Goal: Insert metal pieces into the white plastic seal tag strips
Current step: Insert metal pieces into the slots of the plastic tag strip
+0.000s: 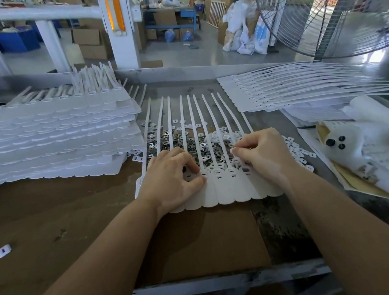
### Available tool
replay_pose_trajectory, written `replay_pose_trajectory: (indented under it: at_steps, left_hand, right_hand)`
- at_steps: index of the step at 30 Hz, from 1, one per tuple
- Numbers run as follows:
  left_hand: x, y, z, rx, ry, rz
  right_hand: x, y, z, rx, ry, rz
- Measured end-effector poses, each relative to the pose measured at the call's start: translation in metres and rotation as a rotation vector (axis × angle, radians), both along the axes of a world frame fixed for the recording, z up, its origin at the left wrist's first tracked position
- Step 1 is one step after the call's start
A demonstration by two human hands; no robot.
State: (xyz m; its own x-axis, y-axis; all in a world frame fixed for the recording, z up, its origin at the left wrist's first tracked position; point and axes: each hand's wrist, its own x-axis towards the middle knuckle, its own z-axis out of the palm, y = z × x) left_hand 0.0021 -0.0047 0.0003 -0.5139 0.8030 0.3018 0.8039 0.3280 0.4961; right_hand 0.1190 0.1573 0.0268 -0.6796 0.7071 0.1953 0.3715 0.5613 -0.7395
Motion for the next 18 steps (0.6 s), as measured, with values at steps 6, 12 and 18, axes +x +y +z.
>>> replay_pose_trajectory:
  at_steps: [6,12,18]
  left_hand:
    - [0.0,0.0,0.0,0.0,0.003,0.0]
    - [0.0,0.0,0.0,-0.005,0.005,0.0]
    - [0.0,0.0,0.0,-0.011,0.01,0.002]
  right_hand:
    - [0.01,-0.004,0.004,-0.049,0.064,0.016]
    - [0.019,-0.006,0.009,-0.065,-0.029,0.04]
    - [0.02,-0.006,0.013,-0.023,-0.177,0.049]
